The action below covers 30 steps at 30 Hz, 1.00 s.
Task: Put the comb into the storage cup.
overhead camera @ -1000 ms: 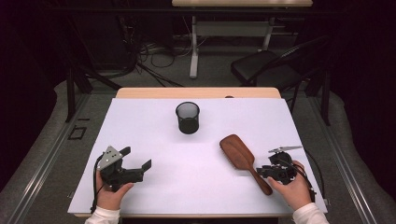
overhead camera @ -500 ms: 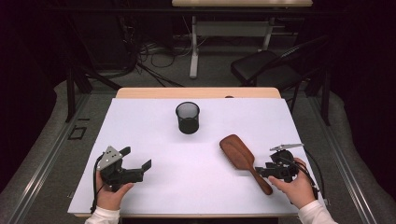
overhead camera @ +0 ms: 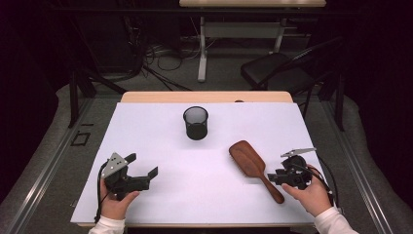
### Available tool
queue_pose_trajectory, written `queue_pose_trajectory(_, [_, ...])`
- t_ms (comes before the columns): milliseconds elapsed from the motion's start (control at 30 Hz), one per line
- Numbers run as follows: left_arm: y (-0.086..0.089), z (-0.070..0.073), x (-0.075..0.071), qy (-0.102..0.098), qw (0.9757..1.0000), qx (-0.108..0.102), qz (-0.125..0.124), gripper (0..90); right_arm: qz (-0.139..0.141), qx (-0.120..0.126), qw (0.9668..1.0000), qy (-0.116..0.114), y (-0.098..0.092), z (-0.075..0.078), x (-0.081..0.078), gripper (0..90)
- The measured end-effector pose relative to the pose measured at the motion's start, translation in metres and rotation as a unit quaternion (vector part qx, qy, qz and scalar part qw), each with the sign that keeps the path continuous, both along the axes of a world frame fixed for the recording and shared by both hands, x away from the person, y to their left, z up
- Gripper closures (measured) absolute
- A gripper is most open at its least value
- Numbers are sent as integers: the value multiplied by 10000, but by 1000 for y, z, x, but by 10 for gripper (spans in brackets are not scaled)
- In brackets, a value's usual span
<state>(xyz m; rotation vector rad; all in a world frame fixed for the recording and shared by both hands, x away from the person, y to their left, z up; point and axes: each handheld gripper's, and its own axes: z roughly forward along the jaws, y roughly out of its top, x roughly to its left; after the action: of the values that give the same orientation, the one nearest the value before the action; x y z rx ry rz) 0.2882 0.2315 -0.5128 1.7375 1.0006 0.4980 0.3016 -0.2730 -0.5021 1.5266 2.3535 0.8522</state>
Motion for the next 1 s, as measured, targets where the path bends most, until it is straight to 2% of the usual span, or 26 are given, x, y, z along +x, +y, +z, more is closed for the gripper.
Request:
queue_pose_trajectory(100, [0,0,0,4,10000,2,2,17,85,-73,9999,3,1,2,-1,580])
queue_pose_trajectory(133, [0,0,0,6,10000,-5,7,17,129,-120,9998,-10,2,3,-1,536])
queue_pose_trajectory(233, [0,0,0,7,10000,-3,8,17,209,-191,9996,-79,2,2,0,502])
queue_pose_trajectory(267, [0,0,0,6,10000,7,13,17,255,-214,9993,-140,2,2,0,449])
queue_pose_trajectory(300, [0,0,0,6,10000,7,13,16,255,-214,9993,-140,2,2,0,449])
queue_pose_trajectory(333, [-1,0,0,0,10000,11,9,16,405,-239,9985,-264,3,1,0,426])
queue_pose_trajectory(433, [-1,0,0,5,10000,10,4,17,402,-262,9985,-256,4,3,0,401])
queue_pose_trajectory(533, [-1,0,0,7,10000,7,6,17,523,-459,9970,-326,7,8,0,371])
queue_pose_trajectory(567, [-1,0,0,7,10000,7,6,17,523,-459,9970,-326,7,8,0,371])
queue_pose_trajectory(633, [-1,0,0,0,10000,12,11,16,563,-522,9966,-291,7,9,1,357])
queue_pose_trajectory(667, [-1,0,0,5,10000,19,4,17,502,-536,9971,-202,8,11,2,306])
queue_pose_trajectory(767, [-1,0,0,5,10000,22,5,16,548,-611,9965,-148,7,11,4,255])
queue_pose_trajectory(800, [-1,0,0,5,10000,21,3,16,524,-688,9962,-72,7,12,5,203])
queue_pose_trajectory(833, [-1,0,0,6,10000,21,2,16,524,-688,9962,-72,7,12,5,203])
queue_pose_trajectory(867, [-1,0,0,6,10000,22,8,17,542,-758,9956,-19,7,13,6,146])
queue_pose_trajectory(1000, [-1,0,0,3,10000,19,7,17,496,-666,9965,19,7,15,8,122])
